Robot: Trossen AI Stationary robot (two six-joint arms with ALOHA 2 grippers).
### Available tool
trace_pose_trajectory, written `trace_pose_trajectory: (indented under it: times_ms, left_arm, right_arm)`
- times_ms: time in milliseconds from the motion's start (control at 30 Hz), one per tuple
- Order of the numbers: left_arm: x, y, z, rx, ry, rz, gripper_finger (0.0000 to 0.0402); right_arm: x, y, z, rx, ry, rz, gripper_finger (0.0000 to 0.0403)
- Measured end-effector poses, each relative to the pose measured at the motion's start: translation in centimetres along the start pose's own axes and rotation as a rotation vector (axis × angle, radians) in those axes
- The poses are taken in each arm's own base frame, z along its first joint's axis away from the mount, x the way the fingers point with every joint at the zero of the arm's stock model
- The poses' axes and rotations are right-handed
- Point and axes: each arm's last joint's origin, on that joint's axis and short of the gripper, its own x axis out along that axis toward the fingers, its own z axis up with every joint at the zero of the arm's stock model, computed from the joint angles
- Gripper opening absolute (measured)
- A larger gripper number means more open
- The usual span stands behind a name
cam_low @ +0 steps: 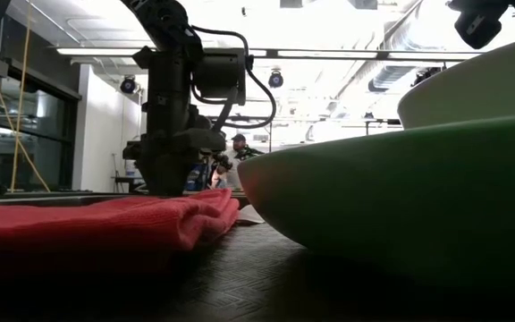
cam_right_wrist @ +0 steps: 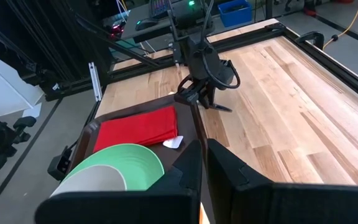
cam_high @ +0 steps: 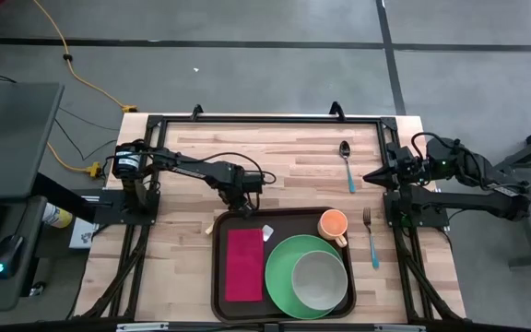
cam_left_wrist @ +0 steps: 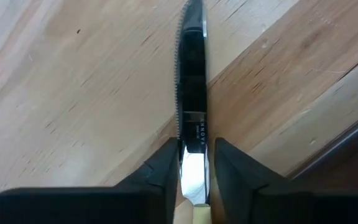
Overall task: Set up tray
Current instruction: Put the yellow knife on the red napkin
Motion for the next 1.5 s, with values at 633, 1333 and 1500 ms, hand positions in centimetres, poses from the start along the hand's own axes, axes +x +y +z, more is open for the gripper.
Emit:
trace_pose_trajectory:
  times_ms: [633, 1333, 1500]
  left_arm:
    - [-0.1, 0.4, 0.0, 0.019, -0.034, 0.081, 0.0008]
    - [-0.3, 1.9, -1.0, 0.010, 0.058, 0.266, 0.0012]
    - [-1.6, 1.5, -0.5, 0.068, 0.059, 0.278, 0.0036]
  right_arm:
    - [0.0, 0.0, 0.0, -0.007, -0.001, -0.008, 0.0000]
    - [0.0, 0.0, 0.0, -0.005, -0.001, -0.008, 0.0000]
    - [0.0, 0.0, 0.0, 0.001, -0.001, -0.007, 0.0000]
